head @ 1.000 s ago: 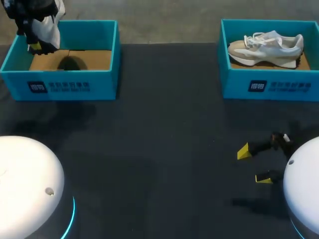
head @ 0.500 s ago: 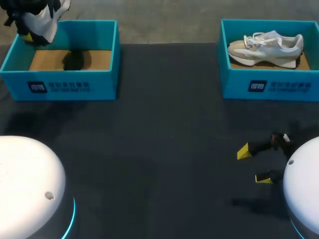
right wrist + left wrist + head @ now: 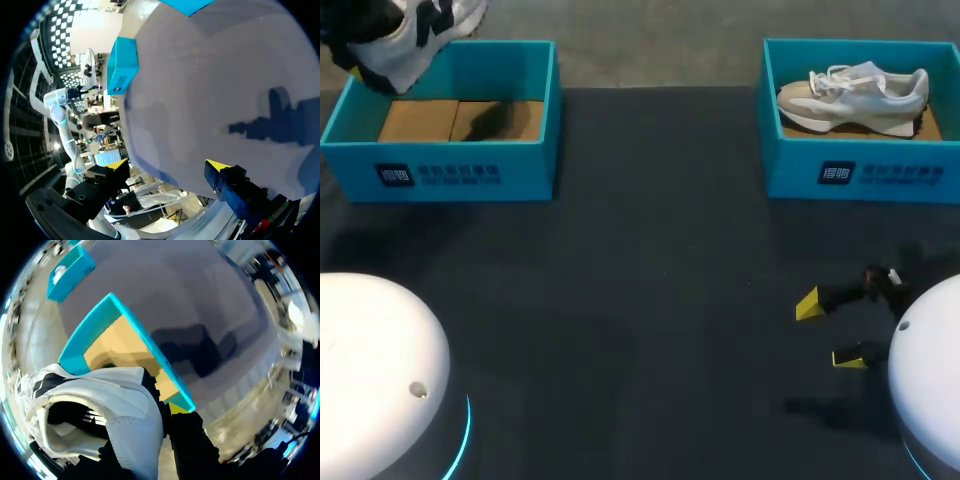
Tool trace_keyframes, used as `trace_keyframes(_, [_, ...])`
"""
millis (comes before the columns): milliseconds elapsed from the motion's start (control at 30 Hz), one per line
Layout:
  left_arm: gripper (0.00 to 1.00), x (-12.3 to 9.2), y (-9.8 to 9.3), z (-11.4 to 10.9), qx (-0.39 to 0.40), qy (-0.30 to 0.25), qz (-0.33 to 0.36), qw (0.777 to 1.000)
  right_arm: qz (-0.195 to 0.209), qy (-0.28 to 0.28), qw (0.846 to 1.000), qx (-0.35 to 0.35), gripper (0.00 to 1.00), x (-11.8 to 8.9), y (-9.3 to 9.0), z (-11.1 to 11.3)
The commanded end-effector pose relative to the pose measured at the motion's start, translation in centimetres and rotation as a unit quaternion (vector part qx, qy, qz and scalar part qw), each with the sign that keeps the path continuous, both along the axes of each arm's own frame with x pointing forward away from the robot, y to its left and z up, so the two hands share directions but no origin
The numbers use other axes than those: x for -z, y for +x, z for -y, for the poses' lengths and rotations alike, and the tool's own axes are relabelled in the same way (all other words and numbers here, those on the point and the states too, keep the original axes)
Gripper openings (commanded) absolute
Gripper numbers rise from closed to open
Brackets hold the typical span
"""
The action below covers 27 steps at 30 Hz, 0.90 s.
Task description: Take the shoe out of the shoebox, open the shoe tongue, remove and reinsert the insole, then place the shoe into the shoebox
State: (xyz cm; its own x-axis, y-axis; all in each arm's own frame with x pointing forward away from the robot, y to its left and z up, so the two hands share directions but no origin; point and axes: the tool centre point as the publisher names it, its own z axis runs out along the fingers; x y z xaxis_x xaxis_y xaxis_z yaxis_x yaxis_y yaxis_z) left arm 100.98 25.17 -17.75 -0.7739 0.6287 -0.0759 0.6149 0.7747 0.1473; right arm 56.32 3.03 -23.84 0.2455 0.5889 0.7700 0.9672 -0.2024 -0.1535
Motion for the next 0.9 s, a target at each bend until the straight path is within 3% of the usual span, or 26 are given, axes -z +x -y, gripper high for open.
trace_keyframes(33, [0.00,0.1,-1.7,-1.7,0.046,-0.019,0.048,0.998,0.000,-0.002,1.000,0.001,1.00,0.0,-0.1,-0.1])
trace_keyframes(567, [0.00,0.1,-1.7,-1.7,0.046,-0.019,0.048,0.998,0.000,-0.002,1.000,0.001,1.00,0.0,-0.1,-0.1])
trace_keyframes(833, [0.00,-0.3,0.9,-3.4,0.232,-0.049,0.049,0.970,0.000,-0.002,1.000,0.001,1.00,0.0,-0.1,-0.1])
trace_keyframes(900, [0.00,0.0,1.2,-3.9,0.256,-0.027,0.047,0.965,0.000,-0.002,1.000,0.001,1.00,0.0,-0.1,-0.1])
